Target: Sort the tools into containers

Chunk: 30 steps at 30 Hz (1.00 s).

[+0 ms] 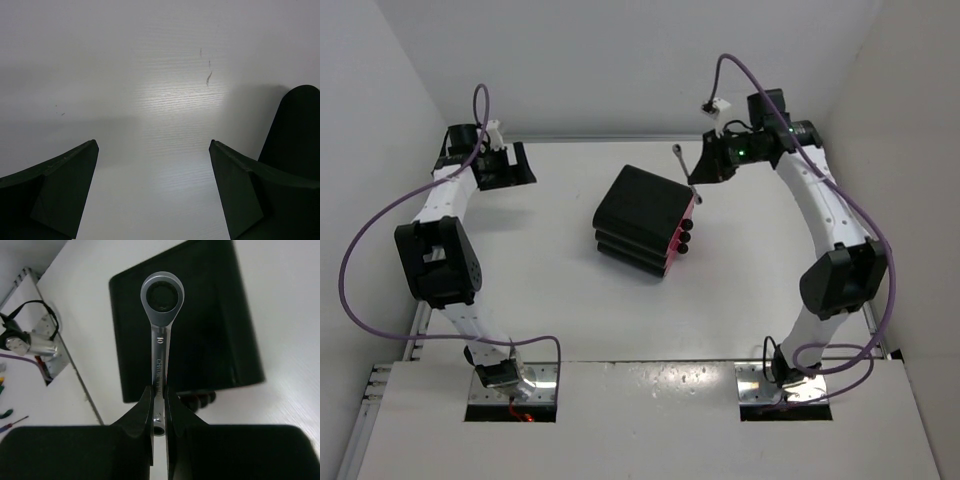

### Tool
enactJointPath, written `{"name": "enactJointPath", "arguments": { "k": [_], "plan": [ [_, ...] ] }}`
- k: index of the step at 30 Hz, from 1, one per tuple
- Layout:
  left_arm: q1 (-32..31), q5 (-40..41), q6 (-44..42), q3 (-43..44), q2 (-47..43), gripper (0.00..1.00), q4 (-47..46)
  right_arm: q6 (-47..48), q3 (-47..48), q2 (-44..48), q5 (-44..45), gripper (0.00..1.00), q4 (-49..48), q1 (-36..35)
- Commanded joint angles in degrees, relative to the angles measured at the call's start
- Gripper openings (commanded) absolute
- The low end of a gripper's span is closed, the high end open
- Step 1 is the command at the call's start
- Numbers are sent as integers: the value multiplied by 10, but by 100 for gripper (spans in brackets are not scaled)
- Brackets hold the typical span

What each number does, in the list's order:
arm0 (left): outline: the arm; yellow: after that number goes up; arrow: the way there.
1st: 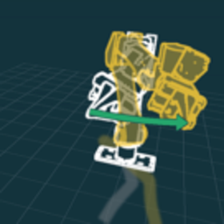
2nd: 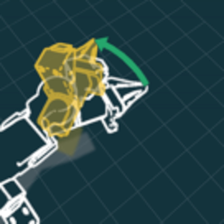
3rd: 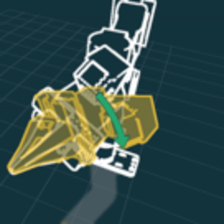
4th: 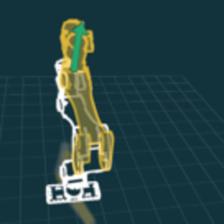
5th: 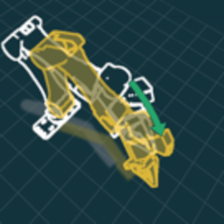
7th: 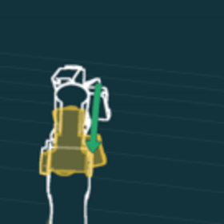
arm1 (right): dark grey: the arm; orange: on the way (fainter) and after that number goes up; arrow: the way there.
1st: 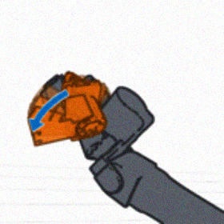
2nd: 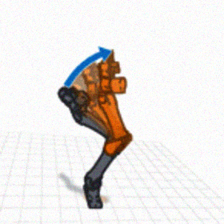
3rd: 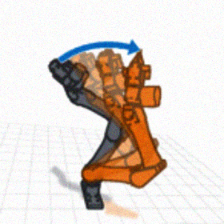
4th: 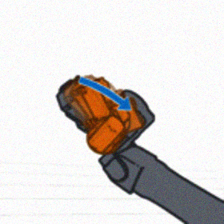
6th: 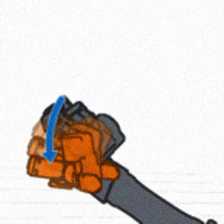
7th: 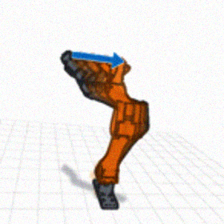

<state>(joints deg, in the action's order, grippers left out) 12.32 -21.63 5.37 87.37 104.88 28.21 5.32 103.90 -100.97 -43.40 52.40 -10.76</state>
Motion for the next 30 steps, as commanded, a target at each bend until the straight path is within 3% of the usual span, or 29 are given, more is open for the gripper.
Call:
{"name": "enactJointPath", "arguments": {
  "k": [1,11,30],
  "plan": [
    [-9,20,12,-7,-33,100,-2,-51,34,-24,-41,0,-42,-46],
    [-14,26,12,-12,-33,100,-2,-33,94,-98,70,0,-29,-125],
    [-9,31,2,-18,-22,100,-2,17,113,-201,169,0,-5,-160]
  ]
}}
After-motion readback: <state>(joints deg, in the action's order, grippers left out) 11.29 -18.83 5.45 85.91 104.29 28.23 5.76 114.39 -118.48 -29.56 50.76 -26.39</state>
